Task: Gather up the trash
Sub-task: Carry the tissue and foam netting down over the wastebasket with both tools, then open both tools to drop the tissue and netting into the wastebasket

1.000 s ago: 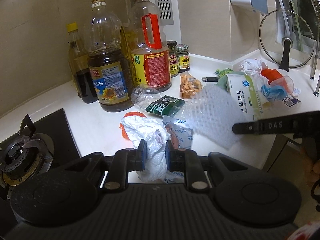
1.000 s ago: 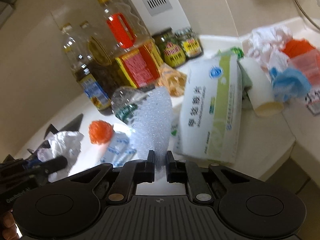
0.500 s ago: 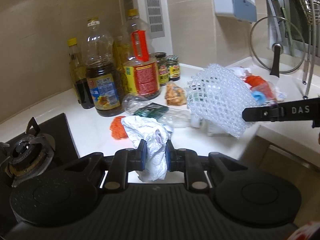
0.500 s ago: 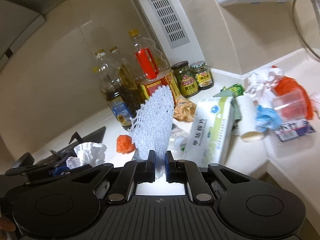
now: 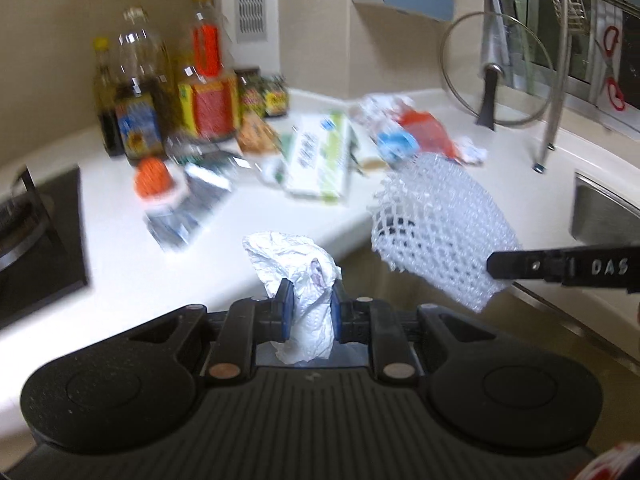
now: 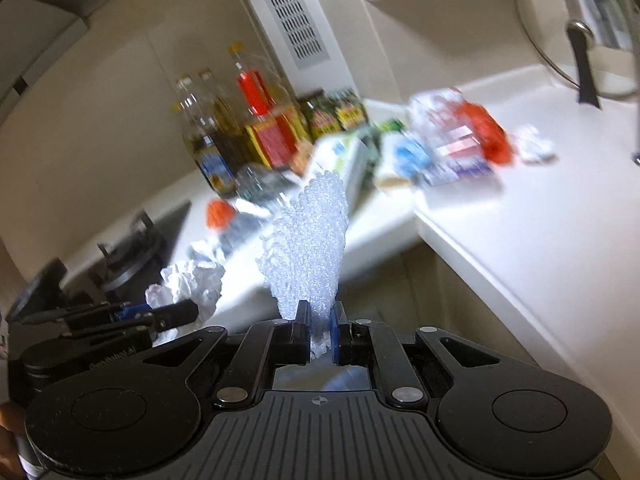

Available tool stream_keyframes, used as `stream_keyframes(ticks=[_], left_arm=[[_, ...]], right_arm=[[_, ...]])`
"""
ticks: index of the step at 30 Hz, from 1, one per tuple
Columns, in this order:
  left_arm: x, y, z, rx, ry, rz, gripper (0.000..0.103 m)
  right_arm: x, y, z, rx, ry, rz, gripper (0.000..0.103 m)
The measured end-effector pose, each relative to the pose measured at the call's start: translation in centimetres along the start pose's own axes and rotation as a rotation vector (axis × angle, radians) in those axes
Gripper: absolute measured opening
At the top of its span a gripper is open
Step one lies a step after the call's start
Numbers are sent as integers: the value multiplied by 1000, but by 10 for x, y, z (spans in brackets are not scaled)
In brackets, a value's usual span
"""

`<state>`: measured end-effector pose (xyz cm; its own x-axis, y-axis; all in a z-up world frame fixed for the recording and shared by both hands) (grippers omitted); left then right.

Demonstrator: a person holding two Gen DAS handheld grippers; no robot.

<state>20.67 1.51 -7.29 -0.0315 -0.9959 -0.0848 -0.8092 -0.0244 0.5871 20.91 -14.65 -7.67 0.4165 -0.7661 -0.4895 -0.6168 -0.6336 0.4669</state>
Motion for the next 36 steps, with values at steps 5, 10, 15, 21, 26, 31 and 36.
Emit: stream_keyframes(ticks=[5,10,15,21,26,31,36], left_arm=[[21,-3,39,-77,35,32,18],[32,-19,76,-164,48,53,18],[40,-50,107,-244,57,77,18],[46,-100,139,-320,45,106,18],[47,-142,159,-367,34,118,18],[50,-175,178,-417,11,136,18],[54,-201,188,-443,-21,149,21]], right_arm=[[21,7,39,-79,0,40,9],[39,-5,73,-165,-4,68,9],[57,-33,103,-239,-4,100,9],[82,-70,132,-306,-23,150,10],[101,-93,145,-340,-26,194,10],[119,-108,148,-351,-47,229,9],[130,-122,144,-366,-64,255,9]])
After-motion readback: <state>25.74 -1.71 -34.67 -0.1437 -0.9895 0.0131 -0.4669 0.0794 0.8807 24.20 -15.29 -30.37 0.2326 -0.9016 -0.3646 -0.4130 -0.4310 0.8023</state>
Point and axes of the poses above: each gripper's, at about its wrist camera, not at the fingertips, and y roughly against the way its jaws point, x to its right, z to its underside, the point moved 10 cm from there along -y, roughly the way its jaws point, and after that the axes turned 8 degrees about -z, right-handed, at the moved point
